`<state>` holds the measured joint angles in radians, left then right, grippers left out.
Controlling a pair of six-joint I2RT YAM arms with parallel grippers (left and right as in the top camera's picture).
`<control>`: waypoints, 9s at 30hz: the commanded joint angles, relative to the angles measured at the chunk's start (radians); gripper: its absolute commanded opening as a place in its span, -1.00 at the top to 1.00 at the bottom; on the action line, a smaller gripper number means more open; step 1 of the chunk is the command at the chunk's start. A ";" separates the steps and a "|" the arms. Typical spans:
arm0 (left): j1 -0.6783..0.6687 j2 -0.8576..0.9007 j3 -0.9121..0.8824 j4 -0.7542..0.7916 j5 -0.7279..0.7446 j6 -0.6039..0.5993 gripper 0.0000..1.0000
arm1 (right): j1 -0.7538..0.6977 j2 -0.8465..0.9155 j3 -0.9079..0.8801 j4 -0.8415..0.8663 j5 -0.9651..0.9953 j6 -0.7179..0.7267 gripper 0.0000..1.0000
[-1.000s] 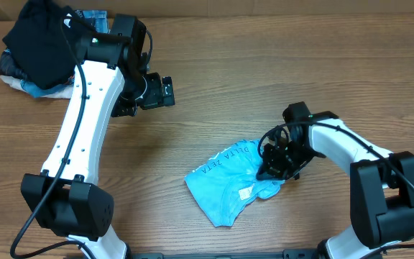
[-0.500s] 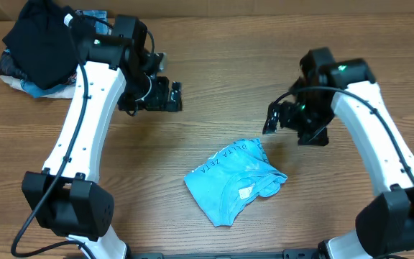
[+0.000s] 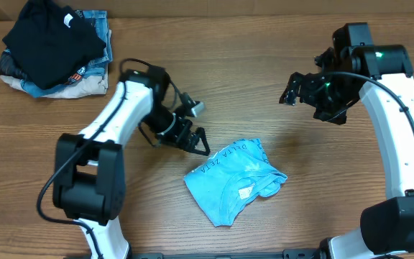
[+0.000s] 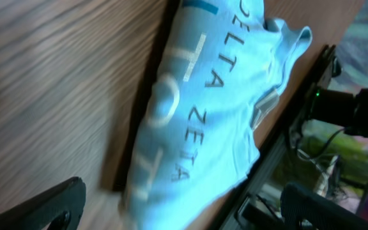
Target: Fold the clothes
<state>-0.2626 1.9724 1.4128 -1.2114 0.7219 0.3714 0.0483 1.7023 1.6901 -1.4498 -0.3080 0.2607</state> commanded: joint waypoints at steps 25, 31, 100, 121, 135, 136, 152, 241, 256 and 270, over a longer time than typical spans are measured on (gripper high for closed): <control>-0.218 0.214 -0.038 0.117 0.117 -0.022 0.92 | -0.005 -0.019 0.028 -0.003 -0.007 -0.027 -1.00; -0.198 0.214 -0.032 0.210 0.114 -0.115 0.92 | -0.005 -0.019 0.028 -0.011 -0.007 -0.034 -1.00; 0.651 0.216 0.732 0.545 -0.291 -0.360 0.88 | -0.005 -0.019 0.028 -0.201 0.132 0.002 -1.00; 0.773 0.221 0.532 0.578 -0.373 -0.488 -1.00 | -0.005 -0.019 0.028 -0.217 0.132 0.001 -1.00; 0.761 -0.030 0.549 0.537 -0.362 -0.544 -0.78 | -0.005 -0.019 0.028 -0.203 0.132 0.000 -1.00; 0.755 -0.040 0.549 0.549 -0.362 -0.544 -0.43 | -0.005 -0.019 0.028 -0.201 0.132 0.000 -1.00; 0.687 0.266 0.549 0.835 -0.566 -0.484 0.92 | -0.005 -0.019 0.028 -0.192 0.132 0.001 -1.00; 0.589 0.296 0.633 0.903 -0.766 -0.498 -1.00 | -0.005 -0.019 0.025 -0.137 0.135 0.061 -1.00; 0.530 -0.318 0.633 0.643 -0.531 -0.510 -1.00 | -0.004 -0.264 0.026 -0.085 0.135 0.073 -1.00; 0.529 -0.699 0.618 0.015 -0.346 -0.393 -1.00 | -0.004 -0.603 0.010 -0.183 0.162 0.066 -1.00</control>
<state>0.2680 1.3472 2.0453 -1.1500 0.3267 -0.0841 0.0456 1.1629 1.6962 -1.6390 -0.1589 0.3256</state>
